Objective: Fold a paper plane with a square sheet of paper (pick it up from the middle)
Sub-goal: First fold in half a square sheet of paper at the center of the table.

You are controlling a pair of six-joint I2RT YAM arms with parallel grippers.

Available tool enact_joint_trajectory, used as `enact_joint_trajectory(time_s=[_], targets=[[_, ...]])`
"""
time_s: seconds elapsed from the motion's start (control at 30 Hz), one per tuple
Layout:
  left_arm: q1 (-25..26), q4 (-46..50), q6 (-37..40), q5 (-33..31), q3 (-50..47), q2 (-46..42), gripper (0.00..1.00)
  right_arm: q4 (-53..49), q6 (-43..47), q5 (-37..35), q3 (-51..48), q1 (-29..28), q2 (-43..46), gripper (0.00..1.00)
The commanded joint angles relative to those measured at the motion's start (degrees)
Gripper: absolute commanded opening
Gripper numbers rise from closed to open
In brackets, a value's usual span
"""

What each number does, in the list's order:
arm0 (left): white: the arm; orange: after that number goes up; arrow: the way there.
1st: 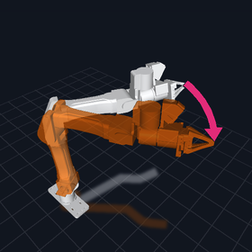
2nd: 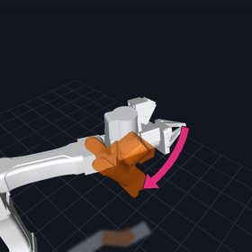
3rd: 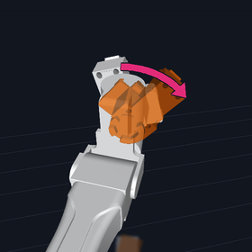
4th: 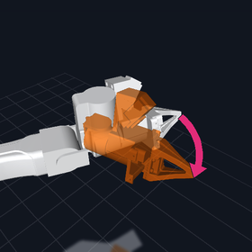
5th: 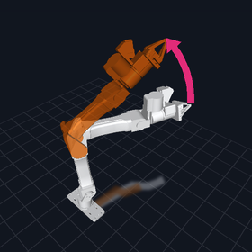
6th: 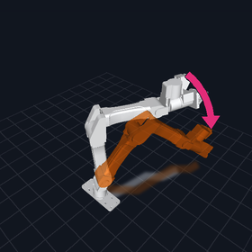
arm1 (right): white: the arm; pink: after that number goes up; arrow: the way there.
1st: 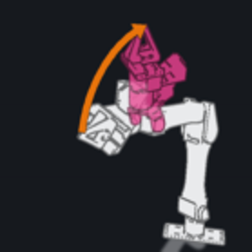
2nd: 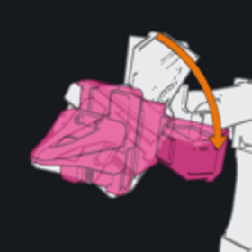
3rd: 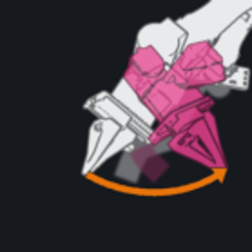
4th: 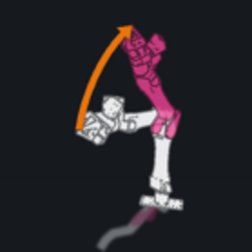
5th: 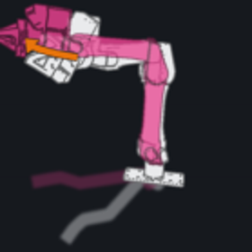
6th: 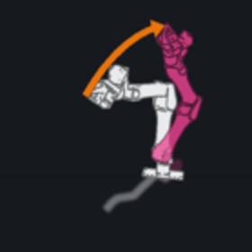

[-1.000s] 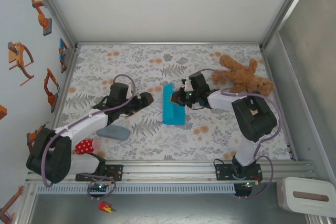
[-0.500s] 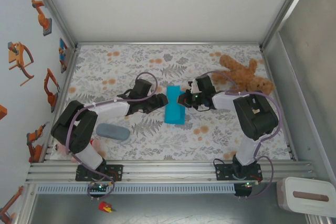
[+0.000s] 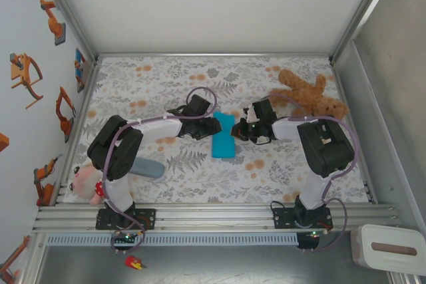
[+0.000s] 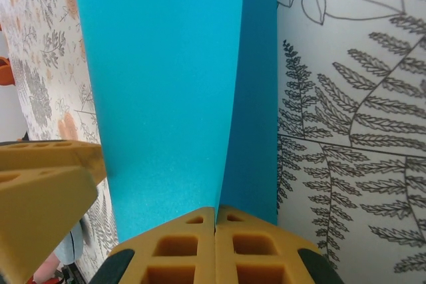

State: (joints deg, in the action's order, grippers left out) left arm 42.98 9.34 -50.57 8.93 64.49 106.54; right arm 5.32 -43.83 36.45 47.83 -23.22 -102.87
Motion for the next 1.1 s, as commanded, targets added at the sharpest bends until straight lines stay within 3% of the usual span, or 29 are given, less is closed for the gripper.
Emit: enact_joint_trajectory(time_s=[0.0, 0.37, 0.53, 0.73, 1.07], targets=[[0.17, 2.60, 0.75, -0.02, 2.24, 1.54, 0.50, -0.76, 1.30, 0.37, -0.37, 0.54, 1.51, 0.00], [0.58, 3.21, 0.75, 1.88, 4.19, 4.46, 0.49, -0.55, 1.21, 2.26, 0.81, 0.55, -0.32, 0.00], [0.79, 5.43, 0.64, 0.75, 4.97, 5.92, 0.42, -3.42, 1.83, 1.60, 2.12, 0.69, 0.25, 0.00], [1.05, 7.76, 1.09, -1.22, 6.00, 7.90, 0.35, -8.48, 3.98, -3.49, 1.10, 3.03, 5.19, 0.17], [1.33, 11.11, -0.62, -4.09, 7.73, 10.82, 0.28, -11.03, 6.96, -5.43, 1.11, 4.94, 7.27, 0.19]])
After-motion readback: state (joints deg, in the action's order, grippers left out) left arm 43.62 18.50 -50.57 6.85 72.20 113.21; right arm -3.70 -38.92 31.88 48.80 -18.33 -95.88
